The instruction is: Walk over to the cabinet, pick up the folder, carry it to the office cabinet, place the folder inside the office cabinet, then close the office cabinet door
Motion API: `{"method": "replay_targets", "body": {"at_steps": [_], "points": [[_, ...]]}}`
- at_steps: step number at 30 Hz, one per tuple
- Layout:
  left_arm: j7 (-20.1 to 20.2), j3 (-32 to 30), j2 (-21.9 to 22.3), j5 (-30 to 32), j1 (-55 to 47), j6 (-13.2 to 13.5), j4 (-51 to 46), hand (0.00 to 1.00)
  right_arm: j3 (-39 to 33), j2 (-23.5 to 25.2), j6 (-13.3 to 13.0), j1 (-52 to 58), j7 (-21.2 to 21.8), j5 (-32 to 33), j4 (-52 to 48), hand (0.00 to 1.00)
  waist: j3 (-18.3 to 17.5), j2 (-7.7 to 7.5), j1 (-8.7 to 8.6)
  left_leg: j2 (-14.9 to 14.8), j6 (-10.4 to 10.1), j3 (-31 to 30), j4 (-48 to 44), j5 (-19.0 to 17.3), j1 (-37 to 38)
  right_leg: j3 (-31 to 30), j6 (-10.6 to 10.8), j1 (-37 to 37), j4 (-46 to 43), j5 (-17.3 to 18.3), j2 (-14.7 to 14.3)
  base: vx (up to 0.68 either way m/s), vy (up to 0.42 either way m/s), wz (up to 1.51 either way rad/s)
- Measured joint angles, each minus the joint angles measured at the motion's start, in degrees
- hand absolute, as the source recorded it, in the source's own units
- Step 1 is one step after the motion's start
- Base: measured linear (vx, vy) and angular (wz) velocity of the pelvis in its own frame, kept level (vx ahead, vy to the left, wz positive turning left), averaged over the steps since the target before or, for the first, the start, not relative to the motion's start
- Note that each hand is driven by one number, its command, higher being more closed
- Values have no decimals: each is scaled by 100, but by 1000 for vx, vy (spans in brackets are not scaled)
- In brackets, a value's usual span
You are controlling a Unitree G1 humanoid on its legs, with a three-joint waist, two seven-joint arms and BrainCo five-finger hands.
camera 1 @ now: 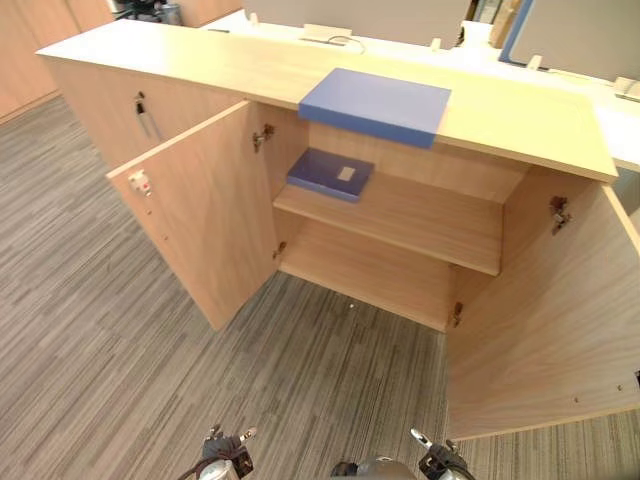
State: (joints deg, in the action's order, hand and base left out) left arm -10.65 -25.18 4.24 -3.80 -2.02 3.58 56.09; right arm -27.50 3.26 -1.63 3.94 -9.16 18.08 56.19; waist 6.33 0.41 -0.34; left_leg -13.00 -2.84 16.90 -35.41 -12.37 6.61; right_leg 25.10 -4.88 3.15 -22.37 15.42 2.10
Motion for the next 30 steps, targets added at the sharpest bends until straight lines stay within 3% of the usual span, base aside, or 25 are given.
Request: {"method": "replay_targets", "body": {"at_steps": [2, 3, 5, 7, 9, 11, 12, 13, 14, 15, 16, 17, 18, 21, 23, 25, 27, 28, 30], "points": [[91, -371, 16, -34, -194, -12, -155, 0, 1, -89, -8, 35, 16, 62, -28, 0, -23, 199, 85, -512, -31, -397, -2279, 750, -855, -466, -95, -349, 219, 59, -414, 228, 43, -105], [101, -407, 14, -58, -240, -13, -173, 0, 2, -98, -12, 31, 15, 74, -16, 0, 1, 222, 118, -564, -25, -468, -2698, 736, -1010, -594, -158, -438, 246, 109, -464, 252, 136, -119], [105, -391, -4, -157, -355, -33, -329, 0, 103, -95, 6, 24, 7, 70, 54, 0, 91, 131, 213, -527, 9, -484, -3360, 531, -1604, -1060, -112, -826, 528, 96, -444, 263, 173, -102], [106, -308, -3, -203, -376, -27, -488, 0, 298, -119, 45, 22, 2, -51, 56, 0, 125, 52, 294, -373, 69, -499, -3096, 313, -1895, -1327, 10, -1033, 723, 57, -280, 220, 197, -80], [106, -119, -9, -247, -395, -2, -610, 0, 656, -136, 58, -66, -2, -203, 30, 0, 137, 4, 381, -44, 76, -643, -2173, -35, -2267, -1780, 291, -1289, 922, -42, 99, 264, 277, -93], [103, -15, -8, -264, -389, 22, -616, 0, 871, -106, 71, -159, -4, -301, 27, 0, 149, -8, 434, 236, 35, -909, -1350, -119, -2418, -1959, 395, -1415, 1028, -82, 382, 338, 370, -74], [99, 65, -13, -302, -386, 36, -613, 0, 900, -29, 80, -240, 2, -362, 24, 0, 146, -5, 458, 410, -17, -1144, -415, -69, -2425, -2032, 486, -1468, 1028, -108, 586, 380, 450, -74], [99, 124, -14, -344, -398, 44, -594, 0, 912, 24, 85, -265, 1, -375, -19, 0, 114, 58, 474, 473, 68, -1451, 642, 396, -2334, -2075, 774, -1517, 1023, -97, 694, 378, 473, -62], [102, 148, -27, -356, -401, 43, -568, 0, 914, 37, 82, -262, 4, -393, -37, 0, 85, 112, 484, 460, -224, -1569, 953, 921, -2304, -2081, 903, -1561, 1023, -72, 721, 381, 484, -38], [83, 80, -133, -394, -327, 55, -531, 0, 1103, 63, 160, -256, 27, -451, 21, 0, 75, -124, 472, 733, -128, -1363, 867, 732, -2219, -2105, 997, -1606, 1064, -62, 1008, 335, 447, -11], [83, 115, -146, -394, -282, 83, -533, 0, 1101, 79, 162, -239, 19, -493, -19, 0, 13, -217, 466, 845, -26, -1332, 866, 654, -2237, -2140, 983, -1574, 1148, -236, 1029, 370, 498, -10], [84, 127, -152, -374, -241, 110, -526, 0, 1113, 84, 163, -296, 17, -581, -23, 0, -6, -219, 500, 890, 43, -1200, 881, 552, -2200, -2132, 909, -1490, 1184, -564, 1068, 270, 384, -31], [84, 127, -166, -371, -231, 111, -459, 0, 1146, 84, 163, -355, 32, -596, -24, 0, -23, -199, 508, 941, 121, -1026, 991, 497, -2050, -2206, 993, -1478, 1223, -837, 1185, 263, 371, -46], [78, 223, -186, -353, -232, 110, -366, 0, 1127, 84, 169, -300, 31, -633, -16, 0, -174, -231, 511, 1177, 252, -655, 1498, 547, -1607, -2317, 1033, -1420, 1236, -992, 1428, 199, 256, -52], [79, 640, -235, -341, -291, 113, -352, 0, 1077, 77, 201, -125, 35, -820, -19, 0, -352, -202, 493, 1504, 387, -372, 1998, 640, -1192, -2413, 1059, -1393, 1202, -1032, 1723, 112, 134, -49], [84, 982, -190, -324, -277, 113, -316, 0, 1043, 62, 278, 65, 71, -858, -36, 0, -514, -161, 476, 1650, 442, -328, 2231, 700, -1115, -2423, 1116, -1261, 1089, -1050, 1857, 90, 86, -24], [104, 1254, -105, -326, -209, 105, -341, 0, 842, 15, 310, 34, 120, -988, -27, 0, -541, -108, 457, 1726, 449, -251, 2486, 774, -937, -2633, 1151, -902, 479, -1053, 1931, 51, 57, -33], [165, 1432, -107, -320, -210, 94, -343, 0, 831, -35, 320, 55, 122, -1028, -31, 0, -525, -112, 434, 1776, 457, -192, 2706, 822, -684, -2835, 1158, -536, -300, -1048, 1960, 50, 72, -42], [258, 1470, -74, -367, -232, 94, -369, 0, 850, -65, 318, 82, 131, -1029, -70, 0, -468, -160, 358, 1866, 459, -100, 2946, 820, -336, -2988, 1030, -72, -1370, -1136, 2037, 59, 67, -37]]}}
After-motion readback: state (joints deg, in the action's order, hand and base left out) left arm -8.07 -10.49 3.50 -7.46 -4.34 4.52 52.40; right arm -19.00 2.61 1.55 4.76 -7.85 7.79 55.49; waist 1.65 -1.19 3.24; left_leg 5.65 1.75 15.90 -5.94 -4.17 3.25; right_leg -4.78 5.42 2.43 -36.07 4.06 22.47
